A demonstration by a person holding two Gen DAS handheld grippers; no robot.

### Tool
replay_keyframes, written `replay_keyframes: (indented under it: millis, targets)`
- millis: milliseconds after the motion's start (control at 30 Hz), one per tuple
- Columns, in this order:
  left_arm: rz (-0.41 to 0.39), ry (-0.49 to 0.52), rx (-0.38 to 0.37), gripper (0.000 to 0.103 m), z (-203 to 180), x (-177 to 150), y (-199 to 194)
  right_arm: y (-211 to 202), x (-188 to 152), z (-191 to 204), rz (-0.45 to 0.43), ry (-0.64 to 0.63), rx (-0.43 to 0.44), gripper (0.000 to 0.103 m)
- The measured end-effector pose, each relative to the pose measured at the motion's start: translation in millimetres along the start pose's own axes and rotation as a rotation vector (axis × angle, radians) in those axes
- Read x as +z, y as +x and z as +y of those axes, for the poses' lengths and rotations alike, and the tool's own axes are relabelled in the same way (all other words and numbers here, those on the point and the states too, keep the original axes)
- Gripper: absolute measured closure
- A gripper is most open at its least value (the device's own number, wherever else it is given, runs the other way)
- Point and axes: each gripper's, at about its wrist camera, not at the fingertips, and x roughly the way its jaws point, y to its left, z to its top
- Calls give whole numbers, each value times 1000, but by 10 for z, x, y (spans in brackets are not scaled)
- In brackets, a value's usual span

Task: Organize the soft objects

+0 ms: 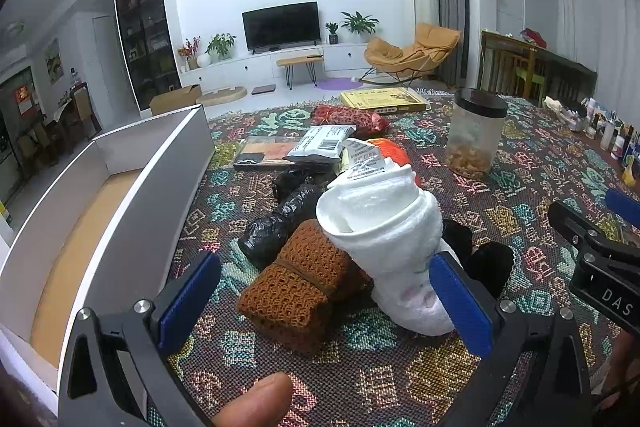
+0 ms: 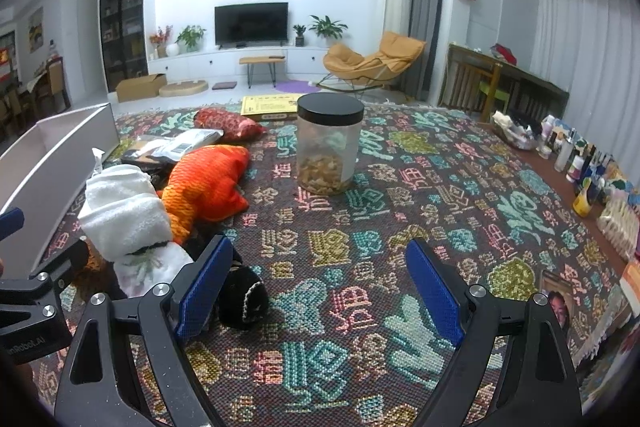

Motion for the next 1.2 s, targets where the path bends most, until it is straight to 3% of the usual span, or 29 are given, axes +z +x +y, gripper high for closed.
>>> replay_keyframes:
  millis: [1200]
  targets:
    - [24, -2, -6, 0, -8, -39, 69, 7, -8, 12, 2, -1, 4, 12]
